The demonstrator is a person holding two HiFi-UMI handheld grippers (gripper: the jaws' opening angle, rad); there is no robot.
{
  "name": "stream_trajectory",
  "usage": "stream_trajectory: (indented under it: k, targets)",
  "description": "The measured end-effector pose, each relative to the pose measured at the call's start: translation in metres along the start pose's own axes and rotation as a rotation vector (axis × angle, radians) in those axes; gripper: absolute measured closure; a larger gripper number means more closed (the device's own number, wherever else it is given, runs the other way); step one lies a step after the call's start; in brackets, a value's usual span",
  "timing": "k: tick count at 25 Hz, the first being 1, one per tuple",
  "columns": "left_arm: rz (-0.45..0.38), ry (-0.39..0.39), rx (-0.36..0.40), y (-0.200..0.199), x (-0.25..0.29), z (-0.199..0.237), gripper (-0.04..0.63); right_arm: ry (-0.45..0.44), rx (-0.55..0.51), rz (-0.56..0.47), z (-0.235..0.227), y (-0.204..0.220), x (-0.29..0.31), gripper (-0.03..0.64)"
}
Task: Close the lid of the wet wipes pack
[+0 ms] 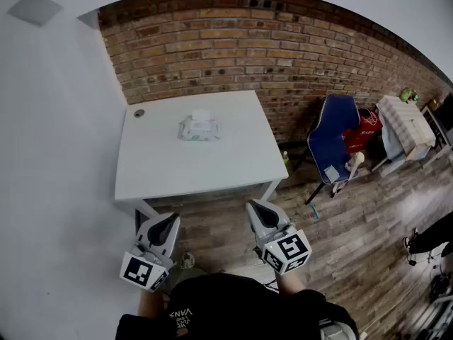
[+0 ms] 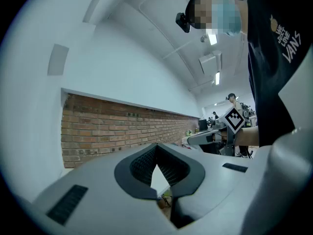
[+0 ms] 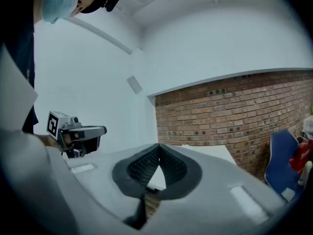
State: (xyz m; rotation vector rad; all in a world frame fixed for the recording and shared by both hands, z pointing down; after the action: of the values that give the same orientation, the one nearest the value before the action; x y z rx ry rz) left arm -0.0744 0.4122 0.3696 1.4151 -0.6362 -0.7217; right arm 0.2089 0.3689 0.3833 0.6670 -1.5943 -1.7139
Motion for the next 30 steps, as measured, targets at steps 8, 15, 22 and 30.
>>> stream_trajectory:
  k: [8, 15, 22, 30]
  targets:
    - [0.009, -0.011, -0.032, 0.006, 0.003, 0.002, 0.597, -0.003, 0.024, -0.024, -0.009, -0.001, 0.004, 0.619]
    - [0.01, 0.012, -0.04, 0.011, 0.02, 0.034, 0.597, 0.011, 0.037, -0.015, -0.013, 0.002, 0.033, 0.618]
    - [0.014, 0.054, -0.052, 0.012, 0.046, 0.084, 0.597, 0.048, 0.037, -0.012, -0.022, -0.004, 0.076, 0.618]
    - [0.015, 0.09, -0.057, 0.01, 0.073, 0.148, 0.597, 0.082, 0.037, -0.01, -0.031, -0.011, 0.136, 0.618]
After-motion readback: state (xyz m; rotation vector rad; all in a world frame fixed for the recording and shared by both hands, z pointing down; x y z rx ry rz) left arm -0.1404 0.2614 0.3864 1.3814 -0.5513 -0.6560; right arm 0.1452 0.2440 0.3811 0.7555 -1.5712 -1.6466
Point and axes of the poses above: the fingertips, and each gripper's own axes: x forward along the fingers, z to its left, y out of its underside, the point moved 9 cm from there along -x, backward along the fingers, and after that the axes turned 11 degrees about -x, right-handed, at the moved point
